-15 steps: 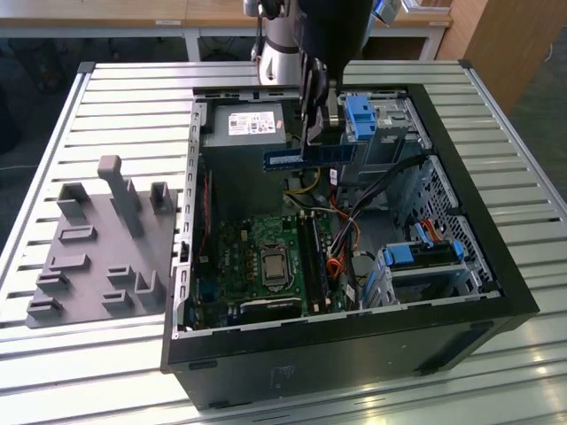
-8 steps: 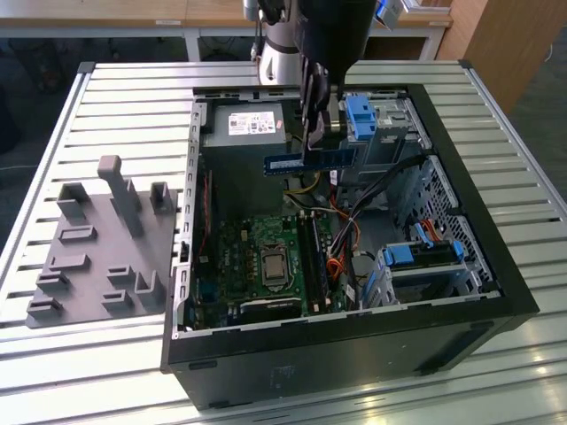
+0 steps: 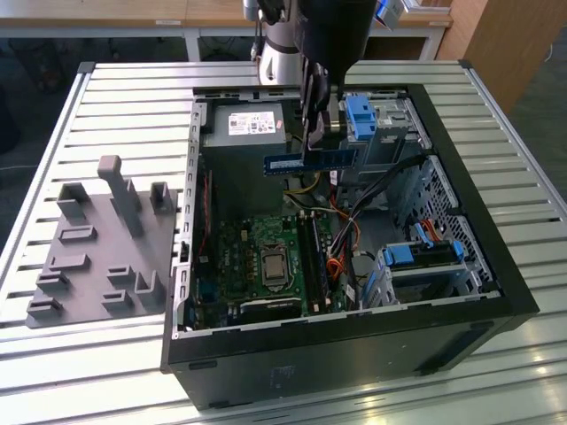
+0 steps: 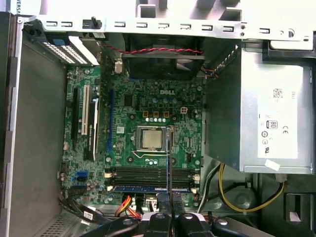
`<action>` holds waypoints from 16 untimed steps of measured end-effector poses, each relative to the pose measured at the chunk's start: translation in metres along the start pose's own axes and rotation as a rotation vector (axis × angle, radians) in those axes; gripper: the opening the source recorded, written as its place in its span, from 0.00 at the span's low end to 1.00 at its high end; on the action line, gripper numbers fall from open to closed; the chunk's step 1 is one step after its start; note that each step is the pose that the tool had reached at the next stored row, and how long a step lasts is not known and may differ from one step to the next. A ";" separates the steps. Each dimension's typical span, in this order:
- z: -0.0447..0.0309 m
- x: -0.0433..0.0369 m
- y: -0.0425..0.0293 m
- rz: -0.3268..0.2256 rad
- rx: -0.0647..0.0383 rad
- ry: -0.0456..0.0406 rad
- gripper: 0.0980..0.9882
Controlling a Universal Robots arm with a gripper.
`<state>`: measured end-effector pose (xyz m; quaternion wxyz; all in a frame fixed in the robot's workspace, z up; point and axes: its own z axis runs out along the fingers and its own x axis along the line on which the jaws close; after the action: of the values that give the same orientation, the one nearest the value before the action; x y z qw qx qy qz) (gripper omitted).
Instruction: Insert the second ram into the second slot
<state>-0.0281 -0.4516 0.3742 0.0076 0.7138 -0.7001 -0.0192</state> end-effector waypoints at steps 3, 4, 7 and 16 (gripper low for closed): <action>0.0000 0.0000 0.0000 0.004 0.000 -0.0001 0.04; 0.0000 0.0000 0.0000 0.005 0.000 -0.0001 0.04; 0.0000 0.0000 0.0000 0.009 0.000 -0.0003 0.04; 0.0000 0.0012 0.0000 0.018 0.000 -0.0006 0.04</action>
<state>-0.0281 -0.4528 0.3742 0.0074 0.7074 -0.7065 -0.0193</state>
